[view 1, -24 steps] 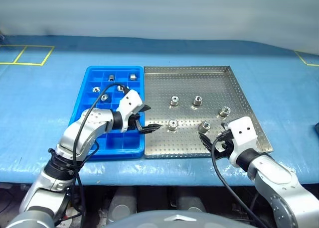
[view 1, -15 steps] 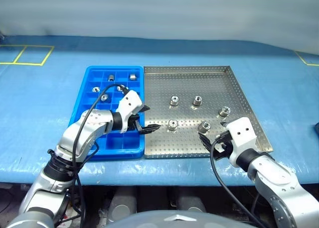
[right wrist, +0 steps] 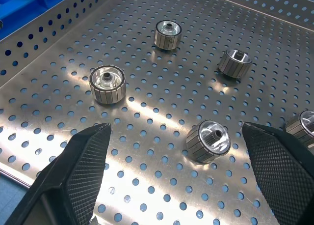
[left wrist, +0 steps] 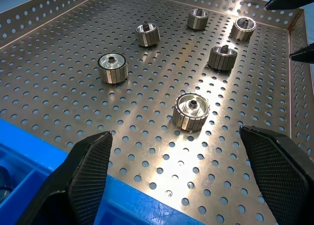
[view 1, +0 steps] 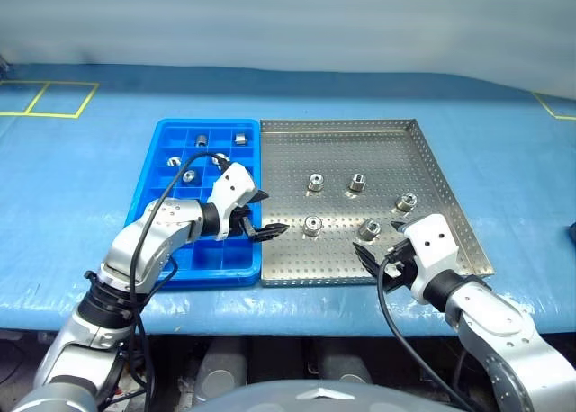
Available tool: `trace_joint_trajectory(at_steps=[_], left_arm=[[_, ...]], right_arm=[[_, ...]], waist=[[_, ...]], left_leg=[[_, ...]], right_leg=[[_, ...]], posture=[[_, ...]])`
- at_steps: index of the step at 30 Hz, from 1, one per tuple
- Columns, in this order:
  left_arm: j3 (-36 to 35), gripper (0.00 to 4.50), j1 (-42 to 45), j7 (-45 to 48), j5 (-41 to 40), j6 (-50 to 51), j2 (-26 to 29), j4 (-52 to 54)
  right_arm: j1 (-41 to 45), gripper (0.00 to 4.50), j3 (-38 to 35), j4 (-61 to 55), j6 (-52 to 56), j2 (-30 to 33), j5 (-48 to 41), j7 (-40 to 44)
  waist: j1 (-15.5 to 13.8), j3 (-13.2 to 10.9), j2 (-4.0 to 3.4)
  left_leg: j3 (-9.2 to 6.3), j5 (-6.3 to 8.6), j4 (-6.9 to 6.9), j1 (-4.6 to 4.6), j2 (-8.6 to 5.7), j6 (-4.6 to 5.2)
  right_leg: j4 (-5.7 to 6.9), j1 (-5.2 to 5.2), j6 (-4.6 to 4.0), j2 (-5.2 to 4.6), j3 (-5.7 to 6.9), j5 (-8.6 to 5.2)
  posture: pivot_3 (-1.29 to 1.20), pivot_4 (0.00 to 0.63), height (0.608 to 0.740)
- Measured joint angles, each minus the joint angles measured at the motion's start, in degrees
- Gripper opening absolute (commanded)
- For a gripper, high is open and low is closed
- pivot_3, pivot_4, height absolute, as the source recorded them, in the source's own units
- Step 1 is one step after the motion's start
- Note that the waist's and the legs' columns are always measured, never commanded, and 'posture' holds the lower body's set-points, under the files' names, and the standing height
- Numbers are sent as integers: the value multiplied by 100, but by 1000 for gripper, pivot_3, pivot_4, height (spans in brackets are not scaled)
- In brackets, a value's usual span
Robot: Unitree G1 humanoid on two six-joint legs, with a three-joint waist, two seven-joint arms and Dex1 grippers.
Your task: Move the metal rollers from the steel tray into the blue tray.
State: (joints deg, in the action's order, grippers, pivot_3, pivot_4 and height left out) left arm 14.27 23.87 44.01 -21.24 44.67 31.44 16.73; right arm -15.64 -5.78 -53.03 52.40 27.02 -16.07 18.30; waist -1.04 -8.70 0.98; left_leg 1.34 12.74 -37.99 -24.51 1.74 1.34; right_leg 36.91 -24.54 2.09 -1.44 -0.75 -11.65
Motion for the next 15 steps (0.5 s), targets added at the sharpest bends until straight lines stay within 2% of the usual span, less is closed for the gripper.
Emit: trace_joint_trajectory(at_steps=[3,15], left_arm=[[316,4500,444,141,126,16,-13,-128],[1607,4500,1642,706,954,-547,-982,-1948]], right_arm=[[-36,4480,24,22,-77,-23,12,-41],[-277,4480,140,50,-224,-208,213,-348]], waist=[[-22,0,0],[37,2,-1]], left_leg=[[1,-1,-4,0,-5,2],[7,-1,-5,-4,-6,4]], right_leg=[[-1,2,1,-1,-1,0],[-1,0,2,5,-4,1]], posture=[[32,150,740],[-28,150,740]])
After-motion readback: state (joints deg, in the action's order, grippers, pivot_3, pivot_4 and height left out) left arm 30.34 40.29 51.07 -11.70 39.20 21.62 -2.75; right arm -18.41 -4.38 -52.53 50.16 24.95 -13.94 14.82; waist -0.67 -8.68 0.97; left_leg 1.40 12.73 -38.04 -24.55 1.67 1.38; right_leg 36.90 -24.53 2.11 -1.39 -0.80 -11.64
